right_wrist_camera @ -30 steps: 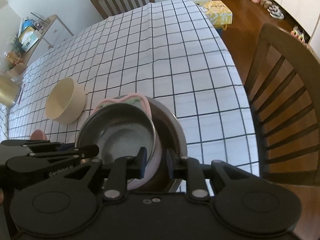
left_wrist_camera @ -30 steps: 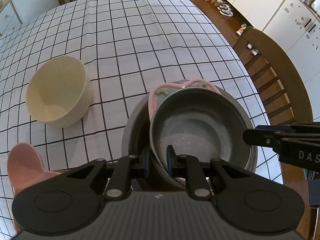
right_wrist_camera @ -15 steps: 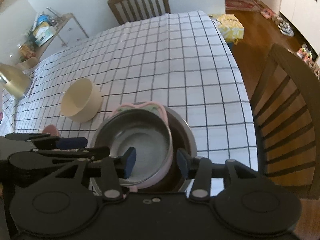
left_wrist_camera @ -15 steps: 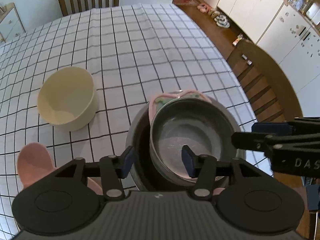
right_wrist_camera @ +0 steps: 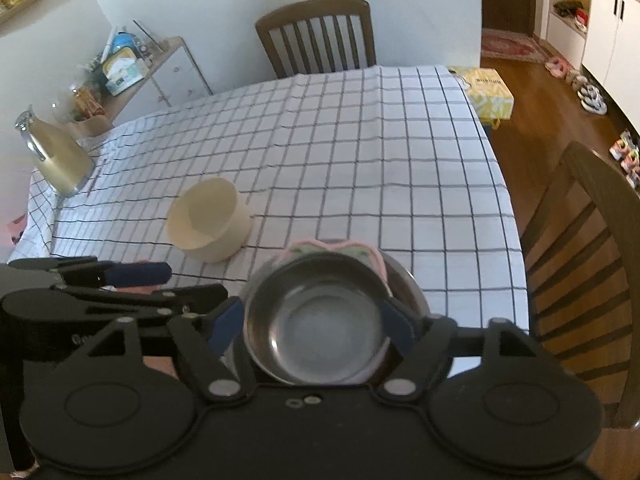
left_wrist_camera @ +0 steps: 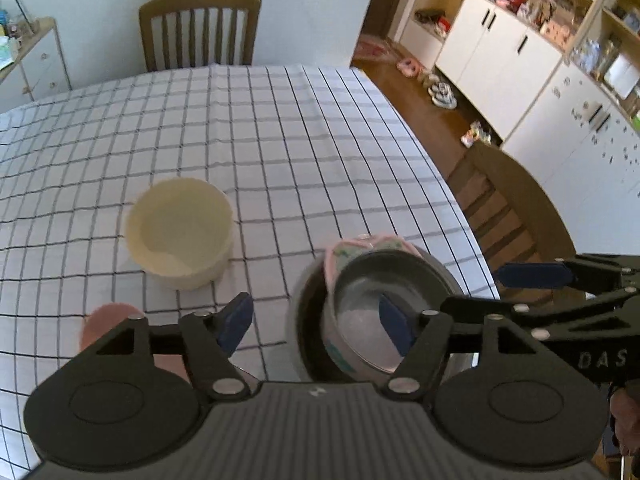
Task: Organize plates and bowls
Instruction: 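Move both grippers toward the cream bowl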
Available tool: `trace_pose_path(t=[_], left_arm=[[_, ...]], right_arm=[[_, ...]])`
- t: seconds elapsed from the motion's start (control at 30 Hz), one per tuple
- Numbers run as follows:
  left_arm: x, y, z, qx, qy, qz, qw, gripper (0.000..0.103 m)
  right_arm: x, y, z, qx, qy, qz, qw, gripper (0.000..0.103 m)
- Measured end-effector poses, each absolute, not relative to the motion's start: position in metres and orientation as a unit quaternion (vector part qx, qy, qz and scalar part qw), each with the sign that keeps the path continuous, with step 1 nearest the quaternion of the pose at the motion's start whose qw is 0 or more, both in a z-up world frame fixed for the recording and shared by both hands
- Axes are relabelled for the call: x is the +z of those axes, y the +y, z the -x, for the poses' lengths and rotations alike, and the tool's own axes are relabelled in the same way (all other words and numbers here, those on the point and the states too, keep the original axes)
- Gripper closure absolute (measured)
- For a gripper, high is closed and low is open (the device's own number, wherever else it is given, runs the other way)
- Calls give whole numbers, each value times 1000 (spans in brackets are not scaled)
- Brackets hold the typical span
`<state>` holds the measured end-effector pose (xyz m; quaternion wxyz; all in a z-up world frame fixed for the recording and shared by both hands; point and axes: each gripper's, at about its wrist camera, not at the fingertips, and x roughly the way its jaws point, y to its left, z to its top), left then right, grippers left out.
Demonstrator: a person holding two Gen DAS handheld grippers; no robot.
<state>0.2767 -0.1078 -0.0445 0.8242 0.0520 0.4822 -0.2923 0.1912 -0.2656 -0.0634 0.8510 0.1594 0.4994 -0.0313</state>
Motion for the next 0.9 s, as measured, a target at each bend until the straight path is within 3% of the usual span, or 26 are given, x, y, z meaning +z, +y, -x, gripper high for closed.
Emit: trace_pose_path(t=[0.2, 0.57, 0.9], left_arm=[[-32, -81, -293, -295, 464, -44, 834, 30], [-19, -17, -341, -293, 460, -48, 837, 30], [-44, 16, -407, -276, 487, -49, 827, 30]], right_arm=[[-51, -242, -203, -35, 483, -134, 865, 8], [-43, -201, -249, -41, 474, -142, 868, 7], [-70, -174, -306, -56, 493, -157, 854, 8]])
